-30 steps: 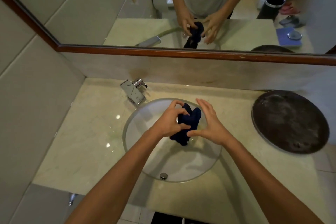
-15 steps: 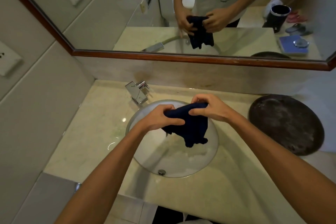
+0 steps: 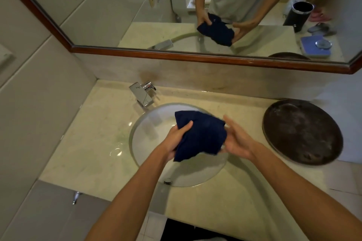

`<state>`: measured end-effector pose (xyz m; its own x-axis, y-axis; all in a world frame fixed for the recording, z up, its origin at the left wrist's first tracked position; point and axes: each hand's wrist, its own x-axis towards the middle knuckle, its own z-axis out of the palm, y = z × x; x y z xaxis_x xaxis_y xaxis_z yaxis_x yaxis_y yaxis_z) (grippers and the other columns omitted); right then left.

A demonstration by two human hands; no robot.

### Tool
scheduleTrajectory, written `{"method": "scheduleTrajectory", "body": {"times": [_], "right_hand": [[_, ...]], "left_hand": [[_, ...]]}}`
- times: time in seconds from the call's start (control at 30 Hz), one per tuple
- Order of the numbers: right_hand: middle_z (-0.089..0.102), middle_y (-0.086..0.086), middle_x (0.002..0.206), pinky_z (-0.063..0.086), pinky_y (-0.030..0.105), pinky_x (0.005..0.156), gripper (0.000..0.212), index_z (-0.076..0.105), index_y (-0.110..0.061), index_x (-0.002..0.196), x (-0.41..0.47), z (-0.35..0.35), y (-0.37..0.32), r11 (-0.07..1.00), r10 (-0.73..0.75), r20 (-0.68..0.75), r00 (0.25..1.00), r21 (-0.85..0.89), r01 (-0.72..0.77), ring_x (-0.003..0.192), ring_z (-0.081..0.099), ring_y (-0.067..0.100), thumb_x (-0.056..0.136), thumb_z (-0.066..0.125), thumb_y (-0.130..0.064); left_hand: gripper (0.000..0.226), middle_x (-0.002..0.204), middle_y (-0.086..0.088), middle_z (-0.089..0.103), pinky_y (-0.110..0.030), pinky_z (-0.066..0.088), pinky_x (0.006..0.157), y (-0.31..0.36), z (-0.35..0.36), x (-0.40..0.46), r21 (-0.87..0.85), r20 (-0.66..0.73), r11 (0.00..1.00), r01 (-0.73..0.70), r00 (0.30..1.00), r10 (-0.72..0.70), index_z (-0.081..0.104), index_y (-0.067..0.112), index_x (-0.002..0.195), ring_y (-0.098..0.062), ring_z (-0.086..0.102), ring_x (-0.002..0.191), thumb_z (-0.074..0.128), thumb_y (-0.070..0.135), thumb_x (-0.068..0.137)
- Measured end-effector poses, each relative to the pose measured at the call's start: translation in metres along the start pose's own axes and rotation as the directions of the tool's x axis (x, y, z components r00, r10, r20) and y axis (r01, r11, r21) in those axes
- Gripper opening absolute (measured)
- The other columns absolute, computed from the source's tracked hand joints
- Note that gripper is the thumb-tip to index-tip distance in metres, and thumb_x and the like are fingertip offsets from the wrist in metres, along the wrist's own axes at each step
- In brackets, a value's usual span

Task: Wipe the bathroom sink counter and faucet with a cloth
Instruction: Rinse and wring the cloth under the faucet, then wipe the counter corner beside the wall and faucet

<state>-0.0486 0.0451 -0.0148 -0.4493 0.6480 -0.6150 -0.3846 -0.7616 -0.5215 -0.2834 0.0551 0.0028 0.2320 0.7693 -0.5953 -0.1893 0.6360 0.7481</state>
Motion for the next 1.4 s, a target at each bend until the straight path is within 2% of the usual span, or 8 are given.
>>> {"method": "scheduleTrajectory", "body": {"times": [0.17, 0.3, 0.43, 0.63, 0.77, 0.83, 1.0, 1.4], "right_hand": [[0.074, 0.01, 0.12, 0.058, 0.041, 0.094, 0.058, 0.059, -0.011, 0.134, 0.006, 0.011, 0.001, 0.942, -0.187, -0.289, 0.939, -0.323, 0.089, 0.105, 0.073, 0.025, 0.084, 0.084, -0.026], [0.064, 0.009, 0.117, 0.057, 0.034, 0.072, 0.073, 0.033, -0.029, 0.137, 0.011, 0.022, -0.014, 0.881, -0.299, -0.425, 0.854, -0.466, 0.076, 0.098, 0.069, 0.023, 0.085, 0.083, -0.031], [0.066, 0.008, 0.12, 0.062, 0.041, 0.082, 0.068, 0.053, -0.027, 0.126, 0.012, 0.022, -0.023, 0.799, -0.353, -0.25, 0.902, -0.582, 0.151, 0.102, 0.07, 0.026, 0.072, 0.093, -0.025], [0.057, -0.001, 0.124, 0.05, 0.032, 0.086, 0.071, 0.054, -0.027, 0.135, 0.028, 0.03, -0.018, -0.08, -0.345, 0.044, 0.938, -0.997, 0.017, 0.11, 0.058, 0.022, 0.071, 0.088, -0.027], [0.053, 0.001, 0.108, 0.048, 0.035, 0.074, 0.03, 0.07, -0.027, 0.113, 0.038, 0.039, -0.027, -0.403, -0.412, 0.098, 0.906, -0.911, -0.085, 0.101, 0.056, 0.022, 0.089, 0.068, -0.044], [0.05, 0.0, 0.108, 0.05, 0.036, 0.078, 0.026, 0.075, -0.022, 0.1, 0.042, 0.038, -0.036, -0.271, -0.399, 0.079, 0.914, -0.962, -0.035, 0.102, 0.051, 0.02, 0.085, 0.074, -0.042], [0.079, -0.001, 0.103, 0.059, 0.035, 0.09, 0.025, 0.074, -0.02, 0.111, 0.041, 0.053, -0.03, 0.699, -0.226, -0.099, 0.969, -0.709, 0.09, 0.098, 0.074, 0.019, 0.088, 0.077, -0.028], [0.077, 0.001, 0.113, 0.061, 0.032, 0.082, 0.038, 0.067, -0.017, 0.126, 0.121, 0.143, 0.074, 0.869, -0.324, -0.287, 0.901, -0.467, 0.164, 0.1, 0.075, 0.018, 0.09, 0.078, -0.018]], "left_hand": [[0.041, 0.126, -0.003, 0.069, -0.039, 0.063, 0.081, 0.007, -0.017, 0.005, 0.557, -0.086, 0.831, -0.004, 0.994, 0.062, 0.056, 0.017, 0.136, -0.021, 0.068, 0.107, 0.06, 0.039, 0.102], [0.065, 0.135, -0.002, 0.055, -0.029, 0.059, 0.073, 0.018, -0.021, 0.005, 0.58, -0.215, 0.814, 0.028, 0.969, 0.119, 0.039, 0.025, 0.149, -0.021, 0.062, 0.112, 0.071, 0.04, 0.094], [0.066, 0.129, 0.0, 0.06, -0.03, 0.06, 0.085, 0.028, -0.022, -0.005, 0.522, -0.031, 0.85, -0.068, 0.995, 0.098, 0.054, 0.027, 0.136, -0.018, 0.065, 0.11, 0.088, 0.031, 0.079], [0.069, 0.121, -0.002, 0.065, -0.031, 0.053, 0.087, 0.025, -0.02, -0.004, 0.97, 0.037, 0.225, -0.091, 0.971, 0.236, 0.061, 0.018, 0.134, -0.022, 0.063, 0.108, 0.09, 0.021, 0.072], [0.035, 0.124, -0.005, 0.053, -0.035, 0.05, 0.091, 0.028, -0.038, 0.004, 0.987, -0.057, 0.159, 0.006, 0.946, 0.32, 0.074, 0.016, 0.11, -0.02, 0.054, 0.109, 0.084, 0.029, 0.079], [0.037, 0.133, -0.003, 0.051, -0.04, 0.046, 0.103, 0.036, -0.056, 0.006, 0.966, -0.061, 0.257, -0.005, 0.967, 0.248, 0.077, 0.015, 0.108, -0.018, 0.047, 0.123, 0.084, 0.036, 0.078], [0.035, 0.107, -0.006, 0.077, -0.041, 0.059, 0.092, 0.052, -0.09, -0.008, 0.542, -0.062, 0.838, -0.061, 0.992, 0.112, 0.072, 0.01, 0.114, -0.026, 0.073, 0.102, 0.083, 0.022, 0.083], [0.053, 0.113, -0.003, 0.074, -0.04, 0.06, 0.093, 0.051, -0.232, 0.003, 0.518, -0.187, 0.855, 0.023, 0.979, 0.087, 0.065, 0.015, 0.128, -0.022, 0.072, 0.104, 0.086, 0.013, 0.08]]}}
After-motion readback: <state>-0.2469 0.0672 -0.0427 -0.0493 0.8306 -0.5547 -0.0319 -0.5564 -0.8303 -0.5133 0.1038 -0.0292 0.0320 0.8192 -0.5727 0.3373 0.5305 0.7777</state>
